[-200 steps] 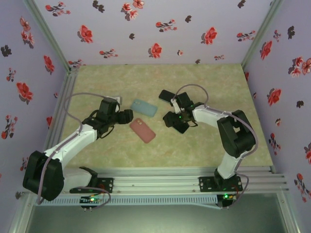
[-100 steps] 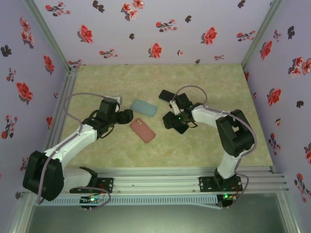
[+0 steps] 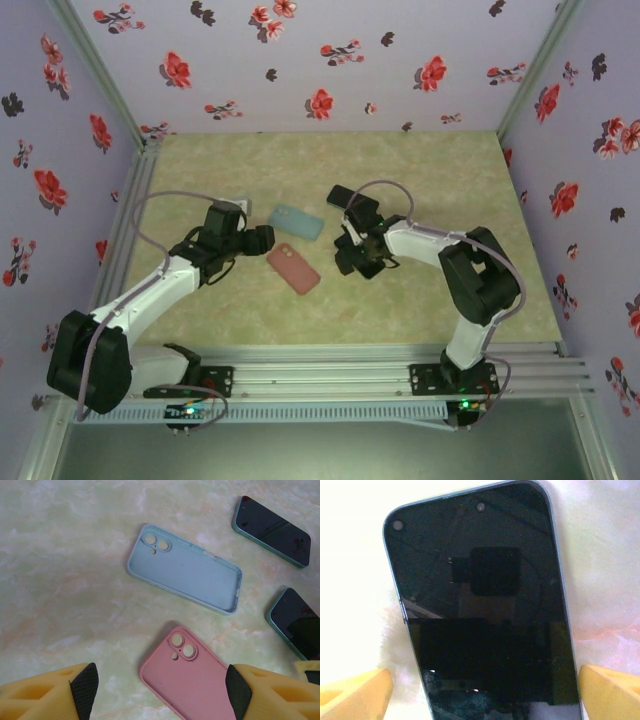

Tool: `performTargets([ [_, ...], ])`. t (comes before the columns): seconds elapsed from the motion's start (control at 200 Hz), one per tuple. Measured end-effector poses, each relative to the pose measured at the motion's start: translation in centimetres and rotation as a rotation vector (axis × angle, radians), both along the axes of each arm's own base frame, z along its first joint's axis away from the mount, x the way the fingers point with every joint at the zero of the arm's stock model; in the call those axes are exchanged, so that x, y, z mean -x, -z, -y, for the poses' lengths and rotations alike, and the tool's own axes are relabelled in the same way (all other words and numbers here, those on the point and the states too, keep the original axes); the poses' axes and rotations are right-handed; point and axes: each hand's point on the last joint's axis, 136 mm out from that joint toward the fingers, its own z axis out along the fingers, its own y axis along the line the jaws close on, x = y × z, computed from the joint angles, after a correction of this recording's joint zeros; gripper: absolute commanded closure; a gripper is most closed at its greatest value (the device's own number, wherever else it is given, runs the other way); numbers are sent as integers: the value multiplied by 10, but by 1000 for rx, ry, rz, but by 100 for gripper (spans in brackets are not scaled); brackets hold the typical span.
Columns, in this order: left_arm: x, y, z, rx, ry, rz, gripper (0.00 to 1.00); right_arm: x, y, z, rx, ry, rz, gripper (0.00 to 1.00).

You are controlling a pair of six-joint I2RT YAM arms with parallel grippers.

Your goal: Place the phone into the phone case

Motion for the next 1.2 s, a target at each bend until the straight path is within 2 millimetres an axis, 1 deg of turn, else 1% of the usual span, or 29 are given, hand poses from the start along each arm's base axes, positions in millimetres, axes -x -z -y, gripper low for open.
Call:
performTargets([
  [0.33, 0, 0, 0, 0, 1, -1, 27, -11, -9, 4, 56, -6, 49, 1],
  [0.58, 3, 2, 0, 3, 6, -6, 27, -19, -17, -1, 53, -26, 74, 2],
  [0.845, 3, 2, 0, 3, 6, -5, 27, -18, -9, -3, 56, -35, 51, 3],
  [0.99, 3, 2, 0, 3, 6, -5, 27, -16, -4, -3, 58, -38, 35, 5],
  [1.07, 3, 2, 0, 3, 7, -5, 27, -15, -1, -4, 56, -40, 27, 9],
  [1.2, 3, 2, 1, 7, 11, -7, 27, -13, 1, -4, 58, -46, 14, 12],
])
